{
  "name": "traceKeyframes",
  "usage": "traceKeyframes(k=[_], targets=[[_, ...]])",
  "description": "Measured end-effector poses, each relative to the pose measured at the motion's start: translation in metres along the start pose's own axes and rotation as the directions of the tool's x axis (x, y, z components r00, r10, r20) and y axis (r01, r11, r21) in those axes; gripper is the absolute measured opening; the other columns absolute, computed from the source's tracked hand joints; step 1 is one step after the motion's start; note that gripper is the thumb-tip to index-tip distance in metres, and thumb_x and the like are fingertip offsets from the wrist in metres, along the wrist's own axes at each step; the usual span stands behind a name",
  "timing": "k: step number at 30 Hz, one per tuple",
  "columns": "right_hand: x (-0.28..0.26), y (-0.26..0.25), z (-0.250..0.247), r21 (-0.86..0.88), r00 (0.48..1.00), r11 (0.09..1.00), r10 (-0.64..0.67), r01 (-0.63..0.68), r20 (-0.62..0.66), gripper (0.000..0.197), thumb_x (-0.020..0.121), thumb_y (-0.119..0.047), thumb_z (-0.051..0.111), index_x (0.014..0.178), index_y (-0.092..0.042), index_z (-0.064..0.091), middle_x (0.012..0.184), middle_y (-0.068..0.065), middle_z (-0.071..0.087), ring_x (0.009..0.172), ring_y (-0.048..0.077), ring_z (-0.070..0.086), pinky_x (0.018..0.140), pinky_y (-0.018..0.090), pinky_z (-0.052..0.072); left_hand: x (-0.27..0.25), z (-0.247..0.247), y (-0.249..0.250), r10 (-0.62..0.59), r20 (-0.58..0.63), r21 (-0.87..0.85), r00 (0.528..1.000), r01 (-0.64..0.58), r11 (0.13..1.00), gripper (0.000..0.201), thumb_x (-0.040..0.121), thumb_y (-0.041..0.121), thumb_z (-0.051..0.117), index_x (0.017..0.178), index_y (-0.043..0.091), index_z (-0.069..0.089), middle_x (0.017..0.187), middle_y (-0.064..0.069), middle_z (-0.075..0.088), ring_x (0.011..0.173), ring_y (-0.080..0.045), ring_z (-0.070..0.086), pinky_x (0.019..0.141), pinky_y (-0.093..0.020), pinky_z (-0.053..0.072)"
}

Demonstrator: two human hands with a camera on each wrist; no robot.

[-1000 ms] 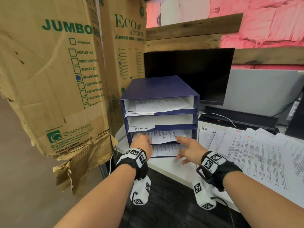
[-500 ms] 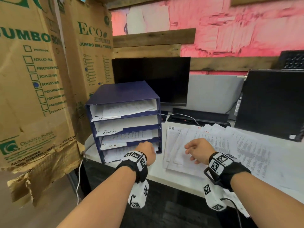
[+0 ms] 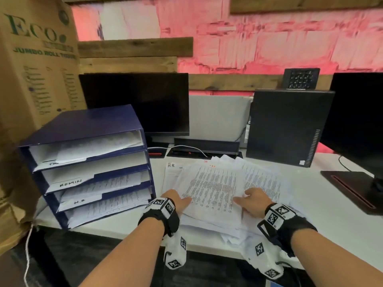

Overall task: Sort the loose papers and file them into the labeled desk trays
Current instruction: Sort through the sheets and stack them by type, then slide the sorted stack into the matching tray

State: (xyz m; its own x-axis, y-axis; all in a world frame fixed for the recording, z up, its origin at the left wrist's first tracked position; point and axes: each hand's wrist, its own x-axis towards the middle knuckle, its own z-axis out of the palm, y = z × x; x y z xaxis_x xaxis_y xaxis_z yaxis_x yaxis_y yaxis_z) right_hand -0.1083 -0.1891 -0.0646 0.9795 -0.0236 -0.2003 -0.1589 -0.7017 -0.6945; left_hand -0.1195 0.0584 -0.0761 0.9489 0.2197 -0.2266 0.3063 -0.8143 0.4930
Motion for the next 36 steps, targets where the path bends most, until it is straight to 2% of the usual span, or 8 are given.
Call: traceKeyframes(k=[4,9,16,21,27,30,33,36], targets=[[0.002,0.0,-0.003,0.101,0.999,0.995,0.009,-0.012,0.034,0.026,0.088,-0.032,0.065,0.071,-0.015,0.054,0.061,-0.004,0.057,0.05,0.006,0.052,0.041,0.014,0.037,0.007,0.002,0.001,0.026,-0.092,-0.179,0.995,-0.042,0.983,0.037,0.081,0.03,0.071,0.107,0.008,0.06,0.085,0.0,0.059,0.082,-0.018,0.057,0.068,-0.025,0.048],[0.009,0.004,-0.005,0.07,0.996,0.997,0.0,-0.006,0.086,0.008,0.084,-0.012,0.068,0.088,-0.005,0.068,0.079,0.005,0.068,0.054,0.008,0.057,0.04,0.015,0.041,0.011,0.002,0.003,0.105,-0.069,-0.309,0.992,-0.121,0.943,0.031,0.079,0.016,0.072,0.108,0.009,0.065,0.108,-0.009,0.068,0.099,-0.025,0.064,0.088,-0.036,0.054],[0.009,0.01,-0.018,0.164,0.987,0.984,-0.044,0.07,-0.153,0.018,0.083,0.003,0.062,0.095,-0.01,0.057,0.098,0.009,0.065,0.086,0.022,0.06,0.075,0.029,0.048,0.017,0.007,0.008,0.049,-0.063,-0.354,0.997,-0.068,0.933,0.023,0.085,0.031,0.065,0.068,0.016,0.064,0.075,-0.005,0.066,0.078,-0.024,0.064,0.075,-0.03,0.053],[0.012,0.03,-0.028,0.177,0.974,0.983,-0.014,0.055,-0.227,0.025,0.082,0.007,0.059,0.104,-0.004,0.062,0.098,0.01,0.066,0.086,0.023,0.059,0.076,0.028,0.046,0.023,0.011,0.016,-0.025,-0.102,-0.351,0.995,-0.012,0.936,0.036,0.091,0.025,0.06,0.116,-0.001,0.059,0.115,-0.015,0.064,0.101,-0.031,0.062,0.089,-0.034,0.051],[0.012,0.041,-0.031,0.169,0.99,0.983,-0.043,0.065,-0.135,0.03,0.08,0.008,0.063,0.108,-0.003,0.064,0.102,0.009,0.067,0.089,0.02,0.06,0.081,0.026,0.047,0.027,0.006,0.012,-0.053,-0.097,-0.287,0.994,0.023,0.958,0.052,0.078,0.01,0.071,0.127,0.004,0.054,0.11,-0.005,0.062,0.105,-0.023,0.058,0.094,-0.028,0.049],[0.011,0.037,-0.028,0.21,0.988,0.971,-0.088,0.112,-0.124,0.027,0.082,0.007,0.061,0.105,-0.007,0.064,0.1,0.004,0.067,0.084,0.013,0.062,0.069,0.018,0.048,0.022,0.0,0.012,-0.022,-0.121,-0.22,0.992,-0.005,0.975,0.035,0.079,0.002,0.062,0.114,0.003,0.063,0.114,-0.016,0.064,0.108,-0.03,0.06,0.091,-0.031,0.05],[0.011,0.034,-0.025,0.315,0.981,0.937,-0.102,0.15,-0.163,0.026,0.082,0.009,0.062,0.094,-0.013,0.063,0.096,0.004,0.07,0.082,0.012,0.065,0.066,0.018,0.048,0.017,-0.002,0.013,0.005,-0.14,-0.258,0.99,-0.041,0.965,0.007,0.083,0.007,0.057,0.079,0.005,0.062,0.08,-0.014,0.062,0.077,-0.026,0.061,0.07,-0.029,0.051],[0.008,0.034,-0.024,0.413,0.98,0.897,-0.085,0.155,-0.182,0.026,0.082,0.008,0.063,0.091,-0.017,0.064,0.094,0.004,0.072,0.084,0.015,0.068,0.072,0.025,0.054,0.016,-0.005,0.016,0.025,-0.171,-0.464,0.985,-0.103,0.88,0.03,0.094,0.023,0.053,0.065,0.015,0.051,0.073,-0.005,0.05,0.072,-0.02,0.049,0.069,-0.025,0.037]])
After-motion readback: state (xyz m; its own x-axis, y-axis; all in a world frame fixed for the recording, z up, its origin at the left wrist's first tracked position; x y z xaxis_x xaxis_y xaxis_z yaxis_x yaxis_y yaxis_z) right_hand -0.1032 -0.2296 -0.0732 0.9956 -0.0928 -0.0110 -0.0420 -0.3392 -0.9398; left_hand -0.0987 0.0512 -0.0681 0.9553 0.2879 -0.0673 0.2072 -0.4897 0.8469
